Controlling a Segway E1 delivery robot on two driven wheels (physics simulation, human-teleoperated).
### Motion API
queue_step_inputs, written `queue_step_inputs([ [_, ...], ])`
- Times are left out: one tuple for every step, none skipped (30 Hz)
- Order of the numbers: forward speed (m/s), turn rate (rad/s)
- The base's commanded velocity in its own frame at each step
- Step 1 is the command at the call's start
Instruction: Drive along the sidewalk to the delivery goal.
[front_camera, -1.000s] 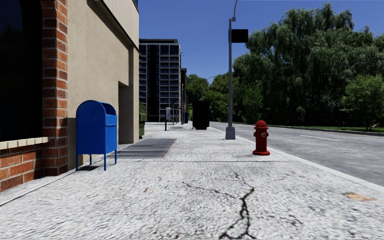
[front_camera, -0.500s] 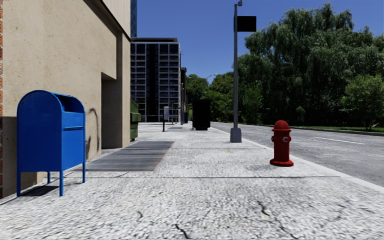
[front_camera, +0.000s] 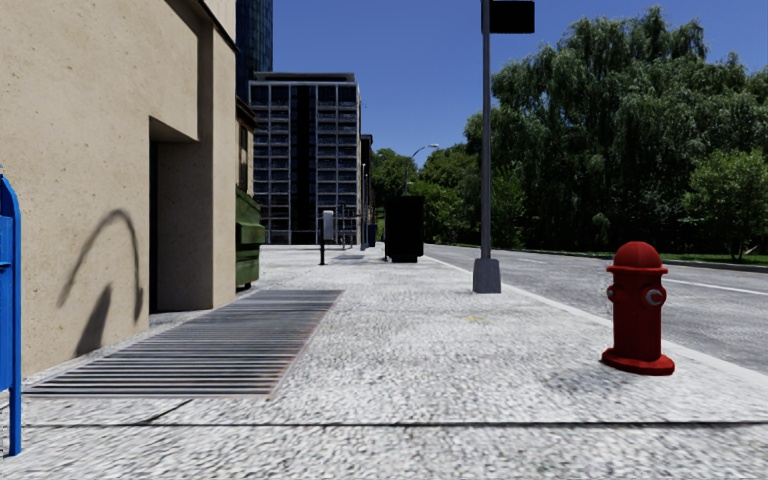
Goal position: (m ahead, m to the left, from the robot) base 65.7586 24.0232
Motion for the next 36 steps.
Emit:
queue_step_inputs([
  [2.0, 0.0],
  [2.0, 0.0],
  [2.0, 0.0],
  [2.0, 0.0],
  [2.0, 0.0],
  [2.0, 0.0],
  [2.0, 0.0],
  [2.0, 0.0],
  [2.0, 0.0],
  [2.0, 0.0],
  [2.0, 0.0],
  [2.0, 0.0],
  [2.0, 0.0],
  [2.0, 0.0],
  [2.0, 0.0],
  [2.0, 0.0],
  [2.0, 0.0],
  [2.0, 0.0],
  [2.0, 0.0],
  [2.0, 0.0],
  [2.0, 0.0],
  [2.0, 0.0],
  [2.0, 0.0],
  [2.0, 0.0],
  [2.0, 0.0],
  [2.0, 0.0],
  [2.0, 0.0],
  [2.0, 0.0],
  [2.0, 0.0],
  [2.0, 0.0],
  [2.0, 0.0],
  [2.0, 0.0],
  [2.0, 0.0],
  [2.0, 0.0],
  [2.0, 0.0],
  [2.0, 0.0],
])
